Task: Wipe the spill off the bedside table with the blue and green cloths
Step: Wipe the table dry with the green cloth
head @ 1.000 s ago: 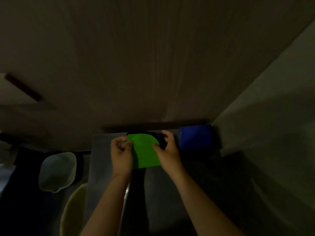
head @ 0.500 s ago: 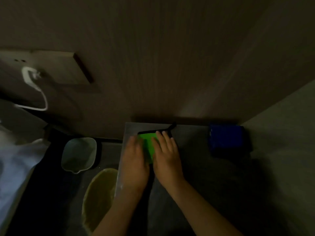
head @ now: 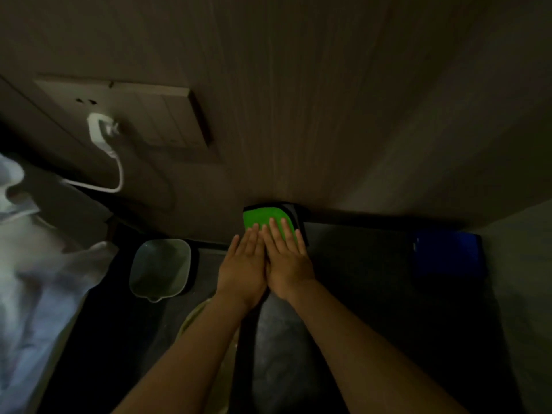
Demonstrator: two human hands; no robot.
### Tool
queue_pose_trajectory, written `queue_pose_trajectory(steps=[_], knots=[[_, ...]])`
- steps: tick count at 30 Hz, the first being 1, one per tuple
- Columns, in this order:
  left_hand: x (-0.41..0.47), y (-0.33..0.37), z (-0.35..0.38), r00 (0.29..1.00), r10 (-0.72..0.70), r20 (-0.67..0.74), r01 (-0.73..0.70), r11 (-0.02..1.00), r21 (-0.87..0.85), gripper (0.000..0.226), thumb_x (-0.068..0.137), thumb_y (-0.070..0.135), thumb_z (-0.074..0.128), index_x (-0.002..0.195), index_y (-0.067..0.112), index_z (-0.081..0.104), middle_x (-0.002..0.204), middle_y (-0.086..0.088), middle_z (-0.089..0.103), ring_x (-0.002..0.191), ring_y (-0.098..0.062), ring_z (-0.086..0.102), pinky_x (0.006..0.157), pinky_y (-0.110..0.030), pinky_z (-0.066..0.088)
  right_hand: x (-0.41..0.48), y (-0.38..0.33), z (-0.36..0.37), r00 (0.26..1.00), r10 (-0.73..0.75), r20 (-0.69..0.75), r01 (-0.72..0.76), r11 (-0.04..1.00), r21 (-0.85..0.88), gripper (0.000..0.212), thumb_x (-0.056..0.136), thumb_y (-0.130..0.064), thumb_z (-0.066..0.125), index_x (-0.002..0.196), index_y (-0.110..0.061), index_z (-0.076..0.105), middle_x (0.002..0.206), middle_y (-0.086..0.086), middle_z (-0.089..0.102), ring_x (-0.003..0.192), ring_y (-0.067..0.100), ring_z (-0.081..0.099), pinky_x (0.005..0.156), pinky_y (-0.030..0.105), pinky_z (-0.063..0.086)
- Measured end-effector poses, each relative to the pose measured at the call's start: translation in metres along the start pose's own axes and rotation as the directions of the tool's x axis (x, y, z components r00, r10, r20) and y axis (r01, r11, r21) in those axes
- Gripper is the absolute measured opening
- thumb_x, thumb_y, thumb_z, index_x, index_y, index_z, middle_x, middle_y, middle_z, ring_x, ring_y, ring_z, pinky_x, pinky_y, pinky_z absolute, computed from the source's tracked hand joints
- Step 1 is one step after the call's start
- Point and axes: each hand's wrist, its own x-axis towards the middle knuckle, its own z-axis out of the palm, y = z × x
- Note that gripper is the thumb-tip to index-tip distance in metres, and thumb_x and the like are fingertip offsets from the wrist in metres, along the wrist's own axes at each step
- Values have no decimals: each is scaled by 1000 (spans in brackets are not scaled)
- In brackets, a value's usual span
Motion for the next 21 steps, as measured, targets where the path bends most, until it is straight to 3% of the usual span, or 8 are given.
queue_pose_trajectory(steps=[4, 6, 8, 10, 11, 14, 16, 21], knots=[[-20, -2, -1, 998, 58, -12, -59, 991, -123, 59, 97, 24, 31, 151, 13, 7, 160, -7, 4, 148, -15, 1, 117, -25, -10, -23, -13, 3, 999, 33, 4, -33, 998, 61, 65, 94, -27, 37, 150, -18, 5, 159, 0, -6, 144, 26, -17, 108, 42, -26], [-45, 0, 0, 997, 73, -12, -73, 979, -192, 61, 93, 18, 40, 149, 11, 16, 159, -8, 13, 148, -18, 8, 116, -27, -11, -52, -23, 9, 998, 50, 44, -52, 998, 41, 69, 94, -30, 35, 150, -18, -5, 159, 0, -12, 140, 26, -26, 109, 44, -26], [-69, 4, 0, 995, 102, 11, -97, 971, -217, 64, 83, 9, 55, 143, 5, 34, 152, -13, 31, 143, -26, 27, 117, -39, 3, -79, -34, 16, 994, 84, 73, -87, 996, 37, 72, 94, -32, 35, 147, -19, -12, 157, 0, -17, 139, 26, -29, 111, 43, -28], [-81, 9, 2, 996, 93, 12, -89, 974, -206, 65, 73, 2, 65, 135, 1, 47, 143, -17, 44, 134, -32, 42, 111, -50, 15, -94, -40, 19, 990, 119, 77, -122, 992, 43, 72, 94, -31, 39, 147, -18, -8, 157, 0, -13, 141, 29, -21, 109, 39, -26], [-82, 12, 2, 997, 80, 22, -73, 973, -221, 64, 77, 2, 62, 138, 2, 43, 146, -17, 40, 137, -31, 37, 113, -50, 11, -95, -38, 17, 990, 122, 75, -125, 991, 40, 71, 94, -31, 38, 147, -18, -9, 157, 0, -13, 141, 29, -21, 108, 36, -25], [-64, 18, 5, 997, 83, -7, -82, 968, -238, 59, 94, 9, 37, 148, 8, 14, 158, -13, 9, 148, -21, 5, 114, -29, -17, -79, -23, 11, 988, 101, 114, -105, 994, 34, 68, 97, -31, 29, 147, -20, -16, 157, -2, -21, 139, 25, -31, 109, 38, -29], [-38, 22, 3, 995, 101, -13, -102, 982, -160, 59, 97, 13, 31, 149, 9, 6, 160, -12, 2, 149, -19, 0, 114, -22, -16, -59, -7, 1, 990, 104, 92, -108, 993, 38, 66, 97, -30, 30, 149, -20, -10, 158, -3, -18, 142, 22, -25, 111, 37, -25], [18, 55, -1, 986, 168, 11, -166, 983, -80, 60, 98, 18, 29, 150, 5, 3, 160, -15, 0, 149, -21, 1, 117, -25, -6, -35, 40, -27, 987, 145, 64, -149, 987, 55, 67, 96, -28, 35, 149, -19, -5, 160, 0, -11, 146, 20, -16, 115, 35, -15]])
